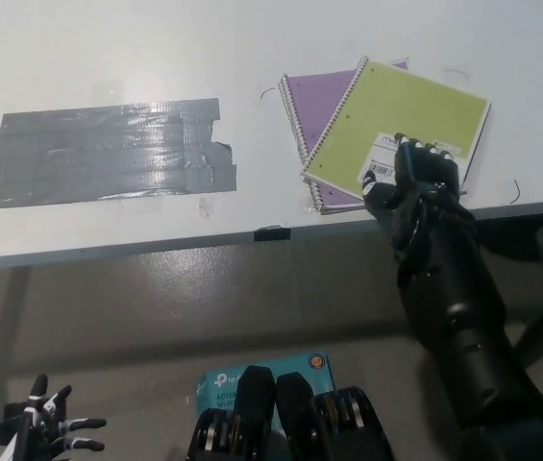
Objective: The robot uses its right hand to align two notebooks stacked together until they are fully overlapped
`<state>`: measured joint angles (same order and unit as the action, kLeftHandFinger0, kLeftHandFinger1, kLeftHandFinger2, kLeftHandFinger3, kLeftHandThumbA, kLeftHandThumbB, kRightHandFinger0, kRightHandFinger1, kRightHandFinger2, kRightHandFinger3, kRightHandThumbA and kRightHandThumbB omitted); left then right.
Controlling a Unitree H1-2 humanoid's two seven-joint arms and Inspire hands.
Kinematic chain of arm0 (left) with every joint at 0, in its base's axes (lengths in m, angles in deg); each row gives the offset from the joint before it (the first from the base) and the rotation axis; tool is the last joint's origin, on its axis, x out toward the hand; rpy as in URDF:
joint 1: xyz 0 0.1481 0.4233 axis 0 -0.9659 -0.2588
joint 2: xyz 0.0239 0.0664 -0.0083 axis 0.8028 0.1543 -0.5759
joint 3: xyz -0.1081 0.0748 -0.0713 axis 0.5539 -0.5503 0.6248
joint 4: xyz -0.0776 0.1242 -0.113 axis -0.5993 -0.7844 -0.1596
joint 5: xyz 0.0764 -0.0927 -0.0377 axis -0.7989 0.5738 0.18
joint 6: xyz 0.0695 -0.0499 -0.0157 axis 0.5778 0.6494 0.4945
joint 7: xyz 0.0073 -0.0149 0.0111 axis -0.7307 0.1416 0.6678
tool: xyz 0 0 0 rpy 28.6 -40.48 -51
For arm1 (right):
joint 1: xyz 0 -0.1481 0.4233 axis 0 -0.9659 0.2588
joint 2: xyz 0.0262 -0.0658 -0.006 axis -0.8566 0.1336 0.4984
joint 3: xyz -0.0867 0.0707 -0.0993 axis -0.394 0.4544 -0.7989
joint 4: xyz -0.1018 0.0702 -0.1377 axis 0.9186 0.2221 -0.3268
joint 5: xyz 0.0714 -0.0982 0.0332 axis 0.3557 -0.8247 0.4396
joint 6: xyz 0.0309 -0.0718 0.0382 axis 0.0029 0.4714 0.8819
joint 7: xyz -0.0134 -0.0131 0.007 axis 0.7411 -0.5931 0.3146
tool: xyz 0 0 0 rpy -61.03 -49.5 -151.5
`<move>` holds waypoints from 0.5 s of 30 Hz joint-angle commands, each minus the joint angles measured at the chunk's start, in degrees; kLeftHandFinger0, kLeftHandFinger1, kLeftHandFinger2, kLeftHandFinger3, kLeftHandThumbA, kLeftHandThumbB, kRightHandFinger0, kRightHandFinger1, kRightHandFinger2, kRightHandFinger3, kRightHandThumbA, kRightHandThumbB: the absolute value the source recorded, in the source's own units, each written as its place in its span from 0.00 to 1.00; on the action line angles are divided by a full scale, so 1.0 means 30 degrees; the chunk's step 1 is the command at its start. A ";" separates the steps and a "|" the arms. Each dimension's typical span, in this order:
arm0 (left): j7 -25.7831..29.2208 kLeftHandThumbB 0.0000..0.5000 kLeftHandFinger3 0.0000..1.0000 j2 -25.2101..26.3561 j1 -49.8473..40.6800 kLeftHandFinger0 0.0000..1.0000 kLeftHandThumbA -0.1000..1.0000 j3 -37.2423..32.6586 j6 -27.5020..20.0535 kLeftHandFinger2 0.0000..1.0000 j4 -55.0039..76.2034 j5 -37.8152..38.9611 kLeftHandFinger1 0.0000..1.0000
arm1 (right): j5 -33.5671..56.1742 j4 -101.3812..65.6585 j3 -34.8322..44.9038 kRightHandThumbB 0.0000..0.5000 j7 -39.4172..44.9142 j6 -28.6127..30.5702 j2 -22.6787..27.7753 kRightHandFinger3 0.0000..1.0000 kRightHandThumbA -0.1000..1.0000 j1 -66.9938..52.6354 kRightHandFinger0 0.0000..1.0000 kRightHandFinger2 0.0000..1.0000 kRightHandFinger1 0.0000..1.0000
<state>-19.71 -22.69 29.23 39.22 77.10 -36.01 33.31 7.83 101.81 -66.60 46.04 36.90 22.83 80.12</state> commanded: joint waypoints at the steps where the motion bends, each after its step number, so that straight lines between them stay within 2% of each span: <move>1: -0.0500 1.00 1.00 0.0398 -0.0156 0.34 1.00 -0.0029 -0.0448 0.55 0.0318 0.0052 0.45 | 0.1345 -0.0482 -0.2117 0.89 0.1829 -0.0086 0.0765 1.00 1.00 -0.0920 1.00 1.00 1.00; 5: -0.0558 1.00 1.00 0.0411 -0.0145 0.36 1.00 -0.0028 -0.0352 0.58 0.0305 0.0036 0.45 | 0.2058 -0.0907 -0.3945 0.88 0.2901 0.0438 0.1753 1.00 1.00 -0.1158 1.00 1.00 1.00; 8: -0.0634 1.00 1.00 0.0516 -0.0093 0.36 1.00 -0.0040 -0.0404 0.55 0.0234 0.0025 0.44 | 0.2923 -0.1451 -0.5064 0.97 0.3808 0.1032 0.2927 1.00 1.00 -0.1502 1.00 1.00 1.00; 11: -0.0664 1.00 1.00 0.0526 -0.0131 0.38 1.00 -0.0032 -0.0483 0.55 0.0176 0.0040 0.44 | 0.3692 -0.1762 -0.5577 0.87 0.4018 0.1100 0.3656 1.00 1.00 -0.1628 1.00 1.00 1.00; 15: -0.0730 1.00 1.00 0.0642 -0.0210 0.41 1.00 -0.0136 -0.0670 0.56 0.0065 -0.0075 0.45 | 0.4429 -0.1694 -0.6074 0.88 0.4270 0.1116 0.4533 1.00 1.00 -0.1542 1.00 1.00 1.00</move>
<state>-20.15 -22.37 29.23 39.00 77.07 -36.12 33.30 16.30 95.64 -83.56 52.54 39.67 33.66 77.36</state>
